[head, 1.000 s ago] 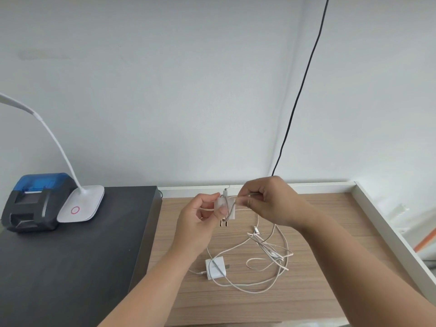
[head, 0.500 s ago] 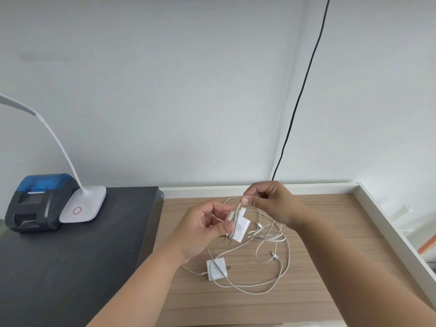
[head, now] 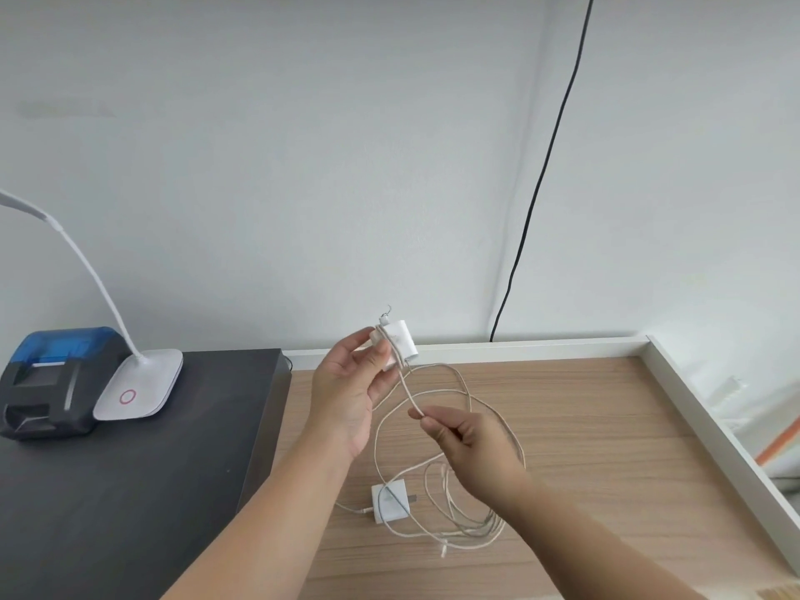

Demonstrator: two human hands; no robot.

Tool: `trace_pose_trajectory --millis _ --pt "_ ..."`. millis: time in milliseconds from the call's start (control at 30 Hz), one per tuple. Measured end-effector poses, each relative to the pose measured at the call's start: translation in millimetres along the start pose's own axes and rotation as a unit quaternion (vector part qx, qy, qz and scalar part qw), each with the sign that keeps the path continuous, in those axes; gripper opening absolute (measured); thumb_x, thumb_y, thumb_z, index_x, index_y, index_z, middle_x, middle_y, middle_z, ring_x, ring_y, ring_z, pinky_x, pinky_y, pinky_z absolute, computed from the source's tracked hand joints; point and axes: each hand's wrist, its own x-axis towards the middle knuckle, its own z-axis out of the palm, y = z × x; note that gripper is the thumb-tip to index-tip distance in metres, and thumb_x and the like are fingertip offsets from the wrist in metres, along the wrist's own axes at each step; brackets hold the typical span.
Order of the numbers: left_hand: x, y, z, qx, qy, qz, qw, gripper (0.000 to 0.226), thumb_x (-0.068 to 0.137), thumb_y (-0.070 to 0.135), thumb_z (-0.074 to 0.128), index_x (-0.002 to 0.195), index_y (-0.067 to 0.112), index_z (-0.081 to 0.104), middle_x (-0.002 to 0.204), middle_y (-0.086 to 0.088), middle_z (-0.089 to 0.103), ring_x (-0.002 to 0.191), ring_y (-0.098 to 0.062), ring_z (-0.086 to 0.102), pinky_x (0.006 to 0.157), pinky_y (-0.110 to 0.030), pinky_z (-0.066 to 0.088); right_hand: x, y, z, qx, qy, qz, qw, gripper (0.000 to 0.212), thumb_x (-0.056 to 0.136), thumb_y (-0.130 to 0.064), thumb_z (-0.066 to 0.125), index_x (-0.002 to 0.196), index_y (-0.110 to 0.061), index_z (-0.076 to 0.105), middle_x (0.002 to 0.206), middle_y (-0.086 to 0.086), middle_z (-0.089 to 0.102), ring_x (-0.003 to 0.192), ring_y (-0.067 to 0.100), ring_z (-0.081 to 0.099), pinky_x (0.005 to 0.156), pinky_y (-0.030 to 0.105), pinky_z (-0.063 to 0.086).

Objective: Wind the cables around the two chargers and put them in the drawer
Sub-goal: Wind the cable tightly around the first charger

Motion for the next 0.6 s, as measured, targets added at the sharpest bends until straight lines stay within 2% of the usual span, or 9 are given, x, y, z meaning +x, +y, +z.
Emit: trace_pose_trajectory --millis 67,100,167,233,400,600 --pt "4 -3 -1 0.023 0.030 0.008 0.999 0.026 0.077 0.005 0.071 0.101 0.011 0.064 0.086 -0.005 0.066 0.074 -0.011 0.069 0.063 -0.023 0.057 -1 -3 -4 -0.099 0.011 -0.068 0.993 0.024 0.095 -0.042 0.049 0.096 -0.028 0.068 0.079 0.002 0.072 0.076 0.016 0.066 0.067 0.031 0.052" --pt "5 -5 -2 0.036 0.038 0.013 0.999 0.024 0.079 0.003 0.070 0.100 0.011 0.065 0.085 -0.005 0.066 0.073 -0.011 0.070 0.062 -0.023 0.057 -1 -4 -8 -0.140 0.019 -0.105 0.984 0.030 0.095 -0.044 0.046 0.093 -0.022 0.066 0.073 0.002 0.068 0.069 0.019 0.062 0.062 0.035 0.051" --pt "7 -9 -4 0.057 0.042 0.024 0.997 0.022 0.079 0.003 0.072 0.099 0.010 0.065 0.083 -0.006 0.066 0.071 -0.011 0.071 0.062 -0.023 0.057 2 -11 -18 -0.194 0.045 -0.163 0.966 0.027 0.096 -0.038 0.048 0.085 -0.020 0.064 0.059 -0.007 0.055 0.057 0.012 0.049 0.053 0.031 0.044" --pt "9 -12 -6 0.075 0.038 0.027 0.996 0.023 0.078 0.004 0.073 0.099 0.010 0.066 0.086 -0.009 0.066 0.072 -0.013 0.071 0.063 -0.023 0.057 4 -17 -28 -0.237 0.064 -0.182 0.952 0.018 0.094 -0.034 0.053 0.085 -0.025 0.065 0.055 -0.013 0.045 0.054 0.007 0.040 0.048 0.025 0.036" --pt "9 -15 -11 0.135 0.019 0.036 0.990 0.025 0.078 0.005 0.073 0.101 0.011 0.067 0.091 -0.012 0.068 0.078 -0.018 0.070 0.067 -0.025 0.058 10 -26 -45 -0.269 0.053 -0.193 0.942 0.016 0.091 -0.034 0.055 0.086 -0.026 0.068 0.064 -0.009 0.064 0.056 0.013 0.055 0.048 0.025 0.042" --pt "7 -9 -15 0.094 -0.009 0.000 0.996 0.032 0.070 0.016 0.072 0.101 0.013 0.066 0.089 -0.005 0.070 0.077 -0.011 0.071 0.065 -0.022 0.056 20 -40 -59 -0.285 0.060 -0.209 0.934 0.017 0.090 -0.037 0.055 0.085 -0.028 0.069 0.065 -0.010 0.066 0.057 0.014 0.057 0.049 0.027 0.046"
